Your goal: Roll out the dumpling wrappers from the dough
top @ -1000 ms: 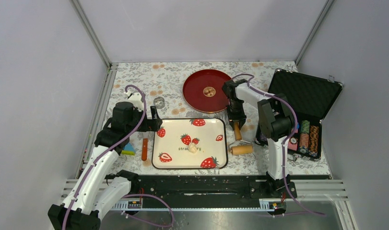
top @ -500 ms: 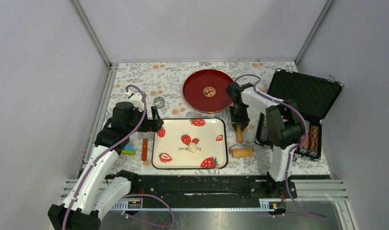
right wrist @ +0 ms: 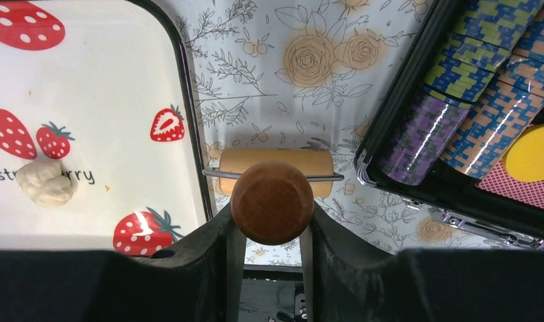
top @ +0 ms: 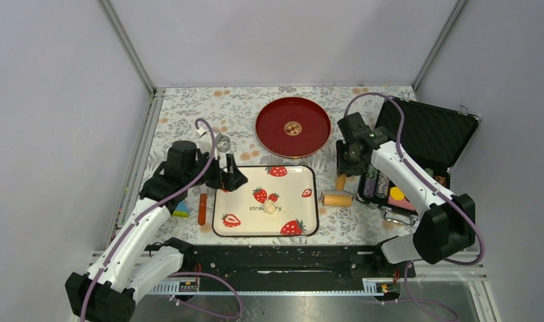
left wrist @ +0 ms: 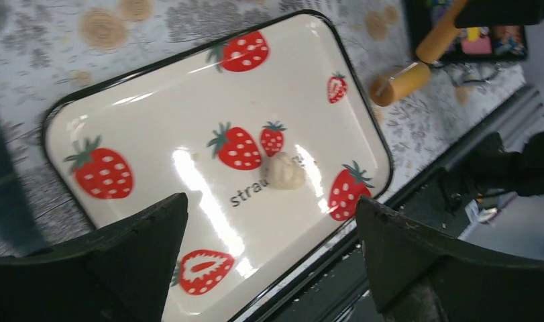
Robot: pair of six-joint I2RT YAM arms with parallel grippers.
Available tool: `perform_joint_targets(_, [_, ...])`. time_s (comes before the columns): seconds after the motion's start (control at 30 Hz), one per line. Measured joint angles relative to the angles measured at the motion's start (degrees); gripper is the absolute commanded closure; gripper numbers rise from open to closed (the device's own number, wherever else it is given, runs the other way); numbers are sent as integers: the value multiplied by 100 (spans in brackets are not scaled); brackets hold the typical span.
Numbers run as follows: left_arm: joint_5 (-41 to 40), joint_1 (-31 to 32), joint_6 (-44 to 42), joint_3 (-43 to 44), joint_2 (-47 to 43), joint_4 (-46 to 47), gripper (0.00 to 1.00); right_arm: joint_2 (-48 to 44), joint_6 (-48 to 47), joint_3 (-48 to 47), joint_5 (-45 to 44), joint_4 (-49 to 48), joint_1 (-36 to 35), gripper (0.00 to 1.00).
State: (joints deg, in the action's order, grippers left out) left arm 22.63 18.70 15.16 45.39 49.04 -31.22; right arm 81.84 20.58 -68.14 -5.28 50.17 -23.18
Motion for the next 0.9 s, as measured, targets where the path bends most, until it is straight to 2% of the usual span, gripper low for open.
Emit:
perform_joint_targets(0.33, [400, 1200, 560, -4, 509, 966, 7, -925, 15, 258, 214, 28, -2, 100])
perform_joint_targets(0.6, [573, 1637, 634, -122, 739, 1993, 7, -1480, 70, 328, 415, 15, -2, 100])
perform_joint_targets(0.67, [608, 1694, 636, -122, 861, 2129, 6, -1473, 72, 407, 442, 15, -2, 90])
perform_joint_targets(0.83, [686, 1749, 750, -122, 1095, 2210, 5, -1097, 79, 461, 402, -4, 0, 32])
perform_joint_targets(0.9, [702, 1757, 807, -122, 1110, 2205, 5, -785, 92, 402, 361, -26, -2, 27])
